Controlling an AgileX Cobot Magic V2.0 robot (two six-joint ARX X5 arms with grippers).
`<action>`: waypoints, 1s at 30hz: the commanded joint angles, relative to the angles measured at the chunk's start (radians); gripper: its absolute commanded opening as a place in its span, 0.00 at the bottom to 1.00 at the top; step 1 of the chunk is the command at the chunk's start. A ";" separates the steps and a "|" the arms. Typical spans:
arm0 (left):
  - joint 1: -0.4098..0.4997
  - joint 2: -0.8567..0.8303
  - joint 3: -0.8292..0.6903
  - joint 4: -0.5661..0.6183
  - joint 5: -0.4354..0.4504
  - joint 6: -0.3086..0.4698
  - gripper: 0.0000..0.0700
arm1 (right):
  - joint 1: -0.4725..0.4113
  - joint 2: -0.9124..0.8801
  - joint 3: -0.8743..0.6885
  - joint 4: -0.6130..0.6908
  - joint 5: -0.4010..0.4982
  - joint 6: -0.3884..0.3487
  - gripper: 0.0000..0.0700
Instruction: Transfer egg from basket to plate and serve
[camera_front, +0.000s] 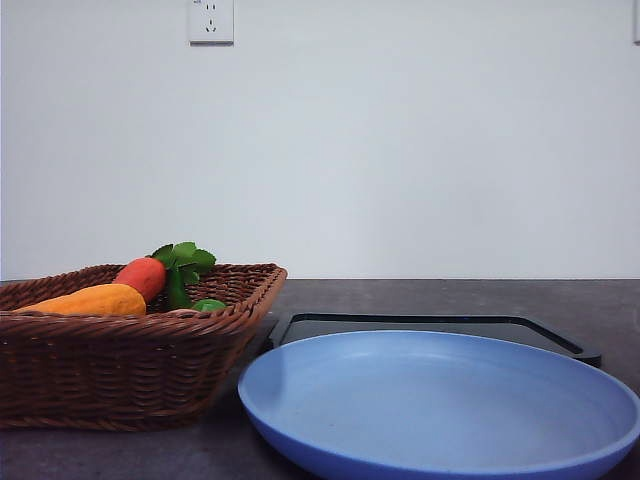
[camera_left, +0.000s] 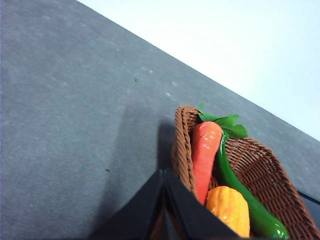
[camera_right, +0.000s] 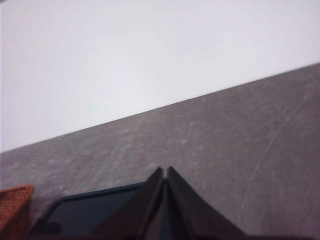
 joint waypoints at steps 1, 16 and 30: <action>0.000 0.006 0.021 -0.007 0.010 -0.020 0.00 | 0.003 -0.001 0.021 -0.024 -0.001 0.065 0.00; -0.003 0.450 0.308 -0.033 0.258 0.040 0.00 | 0.003 0.276 0.351 -0.248 -0.001 -0.035 0.00; -0.108 0.896 0.567 -0.076 0.595 0.135 0.00 | 0.003 0.670 0.547 -0.505 -0.260 -0.080 0.00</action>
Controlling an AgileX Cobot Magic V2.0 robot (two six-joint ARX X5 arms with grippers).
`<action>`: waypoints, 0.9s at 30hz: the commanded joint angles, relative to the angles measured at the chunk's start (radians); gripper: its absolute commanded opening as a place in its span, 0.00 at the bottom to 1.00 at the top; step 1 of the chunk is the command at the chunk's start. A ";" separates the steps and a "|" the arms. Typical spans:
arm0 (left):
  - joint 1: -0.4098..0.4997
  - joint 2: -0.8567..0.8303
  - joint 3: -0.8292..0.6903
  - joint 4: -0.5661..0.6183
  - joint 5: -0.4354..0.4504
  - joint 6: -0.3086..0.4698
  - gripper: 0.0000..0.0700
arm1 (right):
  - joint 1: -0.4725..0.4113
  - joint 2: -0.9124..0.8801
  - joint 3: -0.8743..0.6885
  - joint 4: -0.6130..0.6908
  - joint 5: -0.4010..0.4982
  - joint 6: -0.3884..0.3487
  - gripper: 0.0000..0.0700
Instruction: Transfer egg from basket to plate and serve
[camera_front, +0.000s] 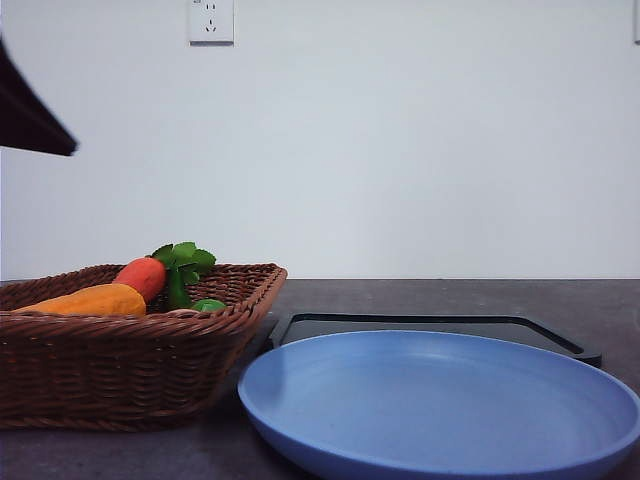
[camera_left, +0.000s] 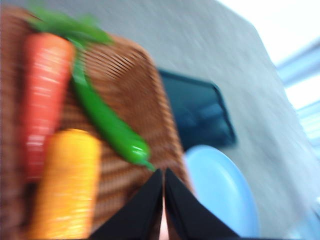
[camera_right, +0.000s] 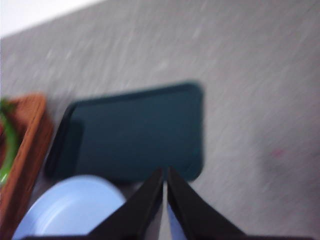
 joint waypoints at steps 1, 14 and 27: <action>-0.017 0.031 0.016 0.005 0.027 0.033 0.00 | 0.003 0.032 0.016 -0.006 -0.041 -0.016 0.00; -0.077 0.092 0.017 0.002 0.034 0.030 0.44 | 0.004 0.195 0.012 -0.115 -0.124 -0.017 0.37; -0.078 0.092 0.017 0.004 0.034 0.031 0.44 | 0.107 0.458 0.012 -0.037 -0.130 -0.037 0.37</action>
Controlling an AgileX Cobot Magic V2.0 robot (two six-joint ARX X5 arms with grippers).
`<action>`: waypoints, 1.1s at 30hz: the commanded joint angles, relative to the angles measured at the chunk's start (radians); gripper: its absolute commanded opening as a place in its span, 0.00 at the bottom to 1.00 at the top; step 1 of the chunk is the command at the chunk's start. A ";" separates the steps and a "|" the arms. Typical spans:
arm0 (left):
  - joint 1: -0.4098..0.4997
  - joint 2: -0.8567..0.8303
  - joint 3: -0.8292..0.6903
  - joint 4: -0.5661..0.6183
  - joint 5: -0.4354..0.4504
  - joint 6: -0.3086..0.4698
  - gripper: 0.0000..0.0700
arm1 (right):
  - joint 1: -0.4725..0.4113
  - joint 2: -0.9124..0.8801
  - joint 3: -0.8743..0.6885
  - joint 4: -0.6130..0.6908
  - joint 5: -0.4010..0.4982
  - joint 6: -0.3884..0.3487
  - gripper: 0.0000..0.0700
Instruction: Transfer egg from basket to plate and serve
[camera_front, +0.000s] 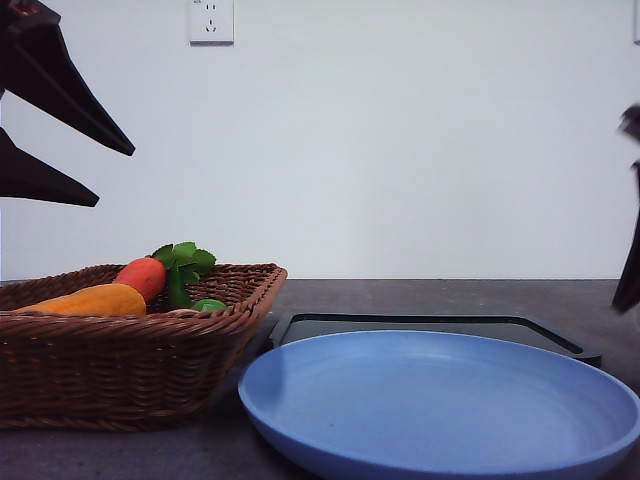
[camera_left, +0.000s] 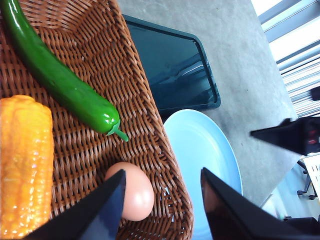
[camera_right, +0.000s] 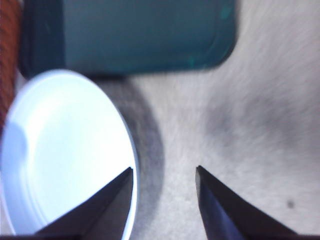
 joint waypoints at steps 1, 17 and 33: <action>-0.004 0.009 0.013 0.007 0.005 0.017 0.44 | 0.029 0.044 0.012 0.018 -0.007 -0.018 0.37; -0.004 0.009 0.013 0.008 0.004 0.017 0.44 | 0.182 0.208 0.012 0.136 -0.029 0.006 0.27; -0.025 0.011 0.013 -0.033 0.004 -0.019 0.58 | 0.155 0.107 0.015 0.103 -0.024 0.017 0.00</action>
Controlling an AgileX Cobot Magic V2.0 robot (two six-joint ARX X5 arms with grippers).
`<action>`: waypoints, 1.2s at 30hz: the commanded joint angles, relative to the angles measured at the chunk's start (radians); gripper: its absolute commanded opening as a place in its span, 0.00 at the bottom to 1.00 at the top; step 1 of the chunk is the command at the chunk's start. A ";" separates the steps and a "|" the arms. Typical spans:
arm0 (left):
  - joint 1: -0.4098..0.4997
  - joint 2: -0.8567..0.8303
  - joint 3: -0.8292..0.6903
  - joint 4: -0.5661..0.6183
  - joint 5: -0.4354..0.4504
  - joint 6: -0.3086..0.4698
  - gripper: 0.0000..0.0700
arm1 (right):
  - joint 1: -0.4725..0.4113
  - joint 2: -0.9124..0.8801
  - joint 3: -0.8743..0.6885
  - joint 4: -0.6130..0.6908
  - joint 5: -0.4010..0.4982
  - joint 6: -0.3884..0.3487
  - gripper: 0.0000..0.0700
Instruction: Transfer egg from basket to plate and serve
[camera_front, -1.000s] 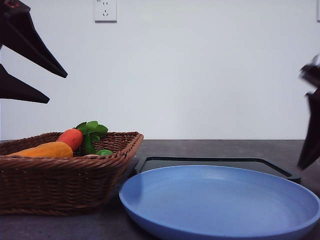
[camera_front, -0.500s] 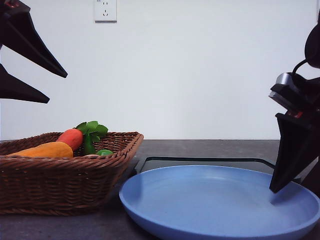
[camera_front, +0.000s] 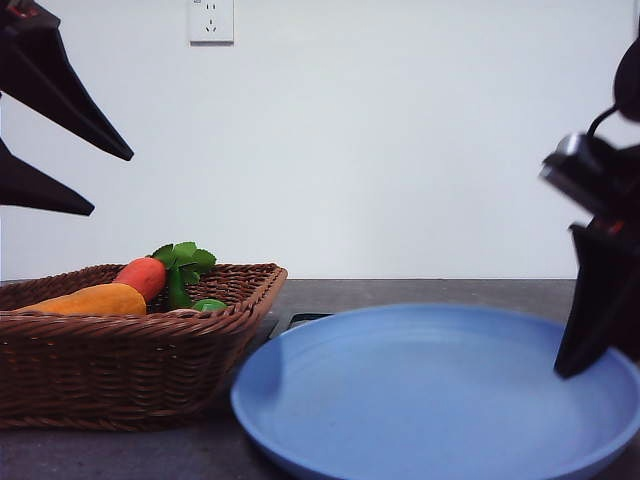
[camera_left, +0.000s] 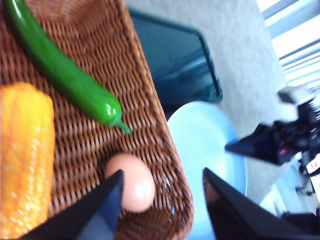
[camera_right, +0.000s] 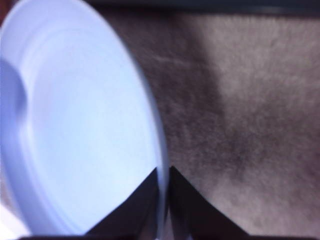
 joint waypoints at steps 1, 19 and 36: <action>-0.013 0.012 0.013 0.003 0.004 -0.018 0.60 | -0.009 -0.030 0.015 -0.010 0.000 -0.004 0.00; -0.276 0.273 0.146 -0.089 -0.284 0.017 0.61 | -0.186 -0.312 0.015 -0.119 0.031 -0.010 0.00; -0.304 0.468 0.155 0.011 -0.352 0.041 0.61 | -0.198 -0.312 0.015 -0.116 0.031 -0.016 0.00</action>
